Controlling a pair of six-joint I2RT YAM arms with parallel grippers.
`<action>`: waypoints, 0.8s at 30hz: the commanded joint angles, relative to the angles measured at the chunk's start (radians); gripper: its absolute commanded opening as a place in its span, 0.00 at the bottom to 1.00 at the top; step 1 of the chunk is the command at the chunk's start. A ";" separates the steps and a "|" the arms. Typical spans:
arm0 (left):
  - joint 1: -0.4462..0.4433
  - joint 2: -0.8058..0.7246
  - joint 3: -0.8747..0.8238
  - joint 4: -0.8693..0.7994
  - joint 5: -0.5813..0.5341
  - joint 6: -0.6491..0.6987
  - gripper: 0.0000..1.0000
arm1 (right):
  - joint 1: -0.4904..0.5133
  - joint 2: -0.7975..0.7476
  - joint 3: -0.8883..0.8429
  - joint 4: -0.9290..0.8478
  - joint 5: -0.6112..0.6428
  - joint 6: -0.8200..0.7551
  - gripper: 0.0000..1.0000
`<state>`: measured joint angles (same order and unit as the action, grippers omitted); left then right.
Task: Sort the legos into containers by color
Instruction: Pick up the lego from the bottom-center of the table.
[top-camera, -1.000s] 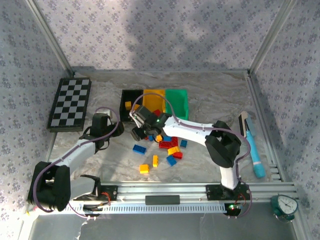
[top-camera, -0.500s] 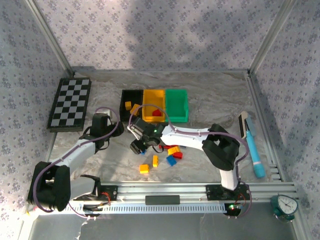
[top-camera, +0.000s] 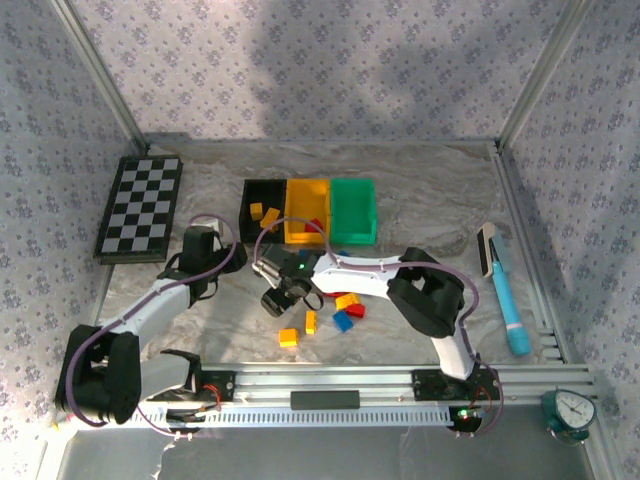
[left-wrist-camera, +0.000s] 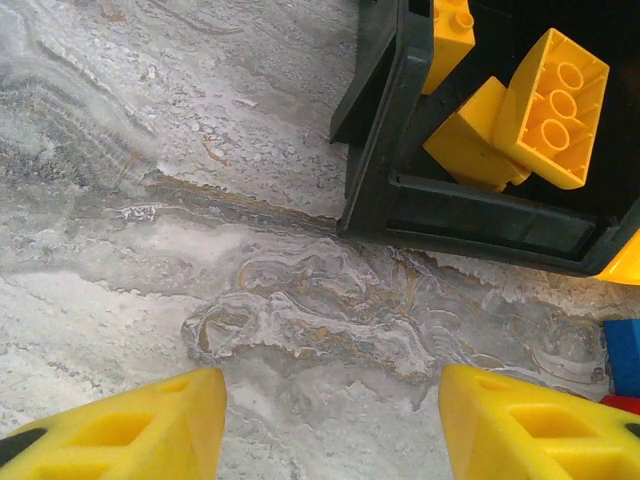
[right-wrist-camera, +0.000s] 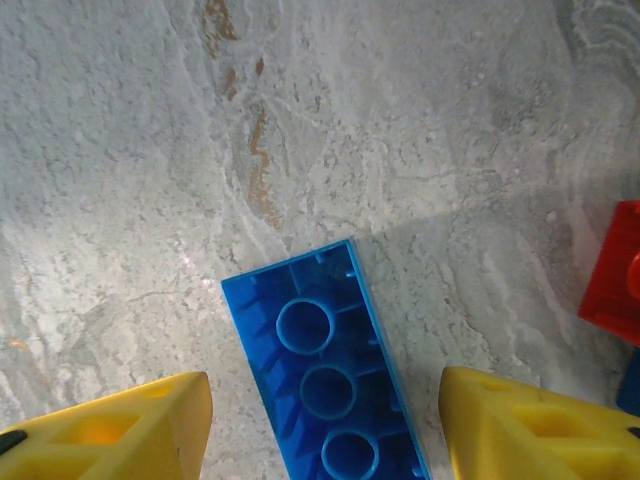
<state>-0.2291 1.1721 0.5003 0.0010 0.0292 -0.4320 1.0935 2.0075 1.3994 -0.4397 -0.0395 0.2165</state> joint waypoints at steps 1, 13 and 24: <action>0.005 -0.012 0.007 0.005 -0.006 -0.008 0.58 | 0.011 0.023 0.022 -0.030 -0.007 -0.014 0.62; 0.005 -0.005 0.007 0.008 -0.007 -0.010 0.58 | -0.028 -0.076 -0.022 0.015 0.012 -0.038 0.35; 0.007 -0.003 0.005 0.007 -0.009 -0.013 0.58 | -0.292 -0.292 -0.131 0.097 0.060 0.020 0.36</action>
<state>-0.2291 1.1725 0.5003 0.0010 0.0292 -0.4324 0.8589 1.7603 1.2930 -0.3580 -0.0128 0.2024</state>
